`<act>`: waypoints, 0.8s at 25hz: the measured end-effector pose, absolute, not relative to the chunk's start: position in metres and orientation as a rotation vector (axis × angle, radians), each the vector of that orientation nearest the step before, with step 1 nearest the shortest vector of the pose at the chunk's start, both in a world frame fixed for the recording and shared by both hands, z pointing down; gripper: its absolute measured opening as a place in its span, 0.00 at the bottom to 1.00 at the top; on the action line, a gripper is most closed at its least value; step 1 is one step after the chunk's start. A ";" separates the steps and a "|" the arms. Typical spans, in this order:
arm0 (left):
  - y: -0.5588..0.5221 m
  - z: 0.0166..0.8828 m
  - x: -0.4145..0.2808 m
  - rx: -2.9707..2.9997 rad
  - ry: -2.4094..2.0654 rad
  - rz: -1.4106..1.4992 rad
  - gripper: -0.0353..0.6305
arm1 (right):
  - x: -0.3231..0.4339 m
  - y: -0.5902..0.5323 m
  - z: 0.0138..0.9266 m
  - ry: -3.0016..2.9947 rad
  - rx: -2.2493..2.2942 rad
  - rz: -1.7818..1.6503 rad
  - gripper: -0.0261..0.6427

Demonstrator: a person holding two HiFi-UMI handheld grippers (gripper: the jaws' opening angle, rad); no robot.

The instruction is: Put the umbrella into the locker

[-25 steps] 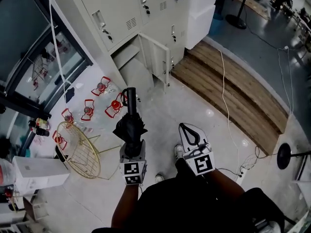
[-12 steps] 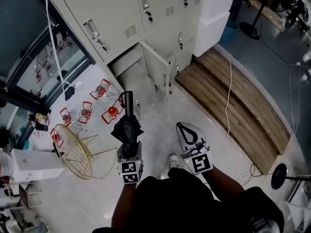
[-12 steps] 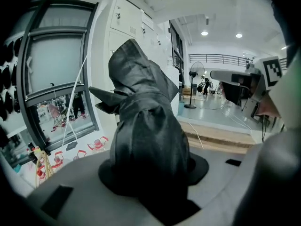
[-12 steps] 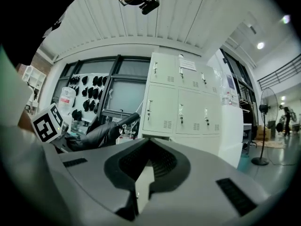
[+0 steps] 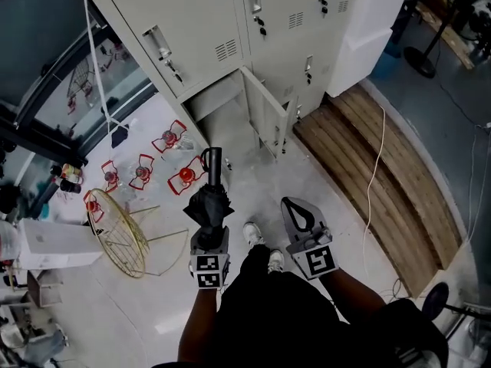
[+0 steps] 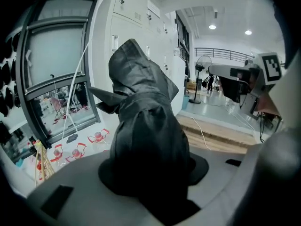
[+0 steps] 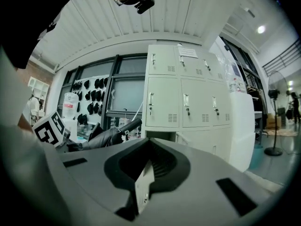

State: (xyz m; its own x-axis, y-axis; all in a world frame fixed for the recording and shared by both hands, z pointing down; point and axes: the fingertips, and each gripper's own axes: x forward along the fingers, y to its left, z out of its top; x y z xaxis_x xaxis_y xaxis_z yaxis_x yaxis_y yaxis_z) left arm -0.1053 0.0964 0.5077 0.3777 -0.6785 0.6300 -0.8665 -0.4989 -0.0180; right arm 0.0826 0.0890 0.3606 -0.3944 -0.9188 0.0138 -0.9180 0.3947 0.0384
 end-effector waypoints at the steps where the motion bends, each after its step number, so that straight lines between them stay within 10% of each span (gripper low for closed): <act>1: 0.090 0.510 -0.104 2.327 -1.354 0.836 0.32 | 0.081 0.082 0.361 -2.605 1.713 -0.023 0.04; 20: -0.063 0.551 -0.109 2.335 -1.299 0.916 0.32 | 0.027 -0.087 0.367 -2.641 1.603 -0.027 0.04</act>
